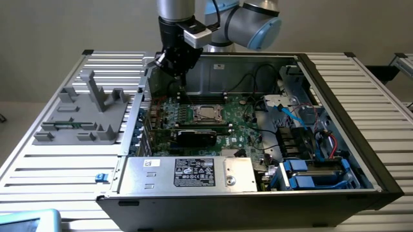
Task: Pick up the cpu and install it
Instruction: 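Install the first cpu locking lever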
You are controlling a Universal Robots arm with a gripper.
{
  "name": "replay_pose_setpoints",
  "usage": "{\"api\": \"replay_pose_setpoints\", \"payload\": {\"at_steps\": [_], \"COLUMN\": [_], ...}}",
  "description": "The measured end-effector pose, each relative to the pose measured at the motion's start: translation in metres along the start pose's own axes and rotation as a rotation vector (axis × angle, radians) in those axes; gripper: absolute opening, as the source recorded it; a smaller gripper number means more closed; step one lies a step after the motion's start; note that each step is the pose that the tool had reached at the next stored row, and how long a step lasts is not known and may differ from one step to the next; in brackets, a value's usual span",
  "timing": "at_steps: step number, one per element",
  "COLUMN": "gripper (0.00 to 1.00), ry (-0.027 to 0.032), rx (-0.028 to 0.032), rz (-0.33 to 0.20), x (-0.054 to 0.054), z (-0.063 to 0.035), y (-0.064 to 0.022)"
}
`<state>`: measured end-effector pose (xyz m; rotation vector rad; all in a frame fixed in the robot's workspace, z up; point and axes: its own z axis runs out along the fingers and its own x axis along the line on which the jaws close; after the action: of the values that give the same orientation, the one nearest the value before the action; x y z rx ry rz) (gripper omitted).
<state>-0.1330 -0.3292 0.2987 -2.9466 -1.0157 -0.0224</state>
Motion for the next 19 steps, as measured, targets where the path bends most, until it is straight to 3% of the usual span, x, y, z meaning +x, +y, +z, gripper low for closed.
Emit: {"api": "replay_pose_setpoints", "payload": {"at_steps": [7, 8, 11, 13, 19], "gripper": [0.11, 0.11, 0.11, 0.11, 0.11], "ry": [0.0013, 0.0041, 0.0246, 0.0340, 0.0346], "rx": [0.0023, 0.0056, 0.0316, 0.0423, 0.0423], "rz": [0.022, 0.029, 0.052, 0.072, 0.139], "x": [-0.0006, -0.0009, -0.0010, -0.0010, -0.0012], "z": [0.0004, 0.0006, 0.0011, 0.0021, 0.0063], "y": [-0.0004, -0.0006, -0.0008, -0.0007, -0.0008]}}
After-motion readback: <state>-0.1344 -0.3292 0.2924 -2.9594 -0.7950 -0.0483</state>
